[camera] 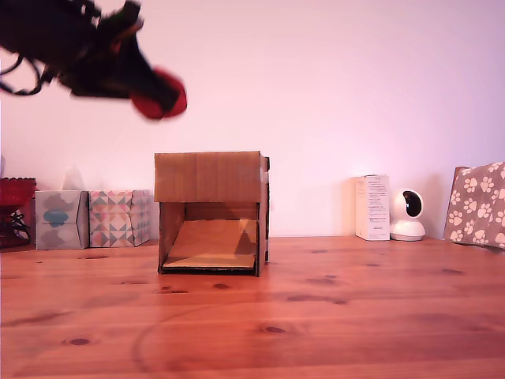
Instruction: Drop the footbag into the cardboard dice tower
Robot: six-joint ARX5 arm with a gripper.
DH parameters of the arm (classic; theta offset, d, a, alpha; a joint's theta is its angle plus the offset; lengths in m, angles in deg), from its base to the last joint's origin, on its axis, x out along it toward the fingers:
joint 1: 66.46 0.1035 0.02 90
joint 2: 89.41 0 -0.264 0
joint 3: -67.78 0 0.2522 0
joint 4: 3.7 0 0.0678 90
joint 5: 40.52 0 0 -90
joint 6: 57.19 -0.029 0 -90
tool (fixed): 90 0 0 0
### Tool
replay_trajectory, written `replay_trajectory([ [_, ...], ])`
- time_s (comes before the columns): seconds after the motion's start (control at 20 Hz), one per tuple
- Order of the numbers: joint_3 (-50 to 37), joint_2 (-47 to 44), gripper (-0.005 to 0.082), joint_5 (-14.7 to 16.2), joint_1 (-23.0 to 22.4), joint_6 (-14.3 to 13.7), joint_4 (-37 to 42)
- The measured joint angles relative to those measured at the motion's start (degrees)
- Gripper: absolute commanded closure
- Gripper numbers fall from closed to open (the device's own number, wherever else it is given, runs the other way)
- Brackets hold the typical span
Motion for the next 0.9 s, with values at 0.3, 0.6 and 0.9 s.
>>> replay_trajectory([
  [0.3, 0.87, -4.37, 0.0693, -5.60, 0.09, 0.00, 16.46],
  [0.6, 18.53, -14.82, 0.0693, -4.92, 1.03, -0.04, 7.39],
  [0.9, 35.26, -27.02, 0.0693, -4.26, 1.75, -0.07, -12.70],
])
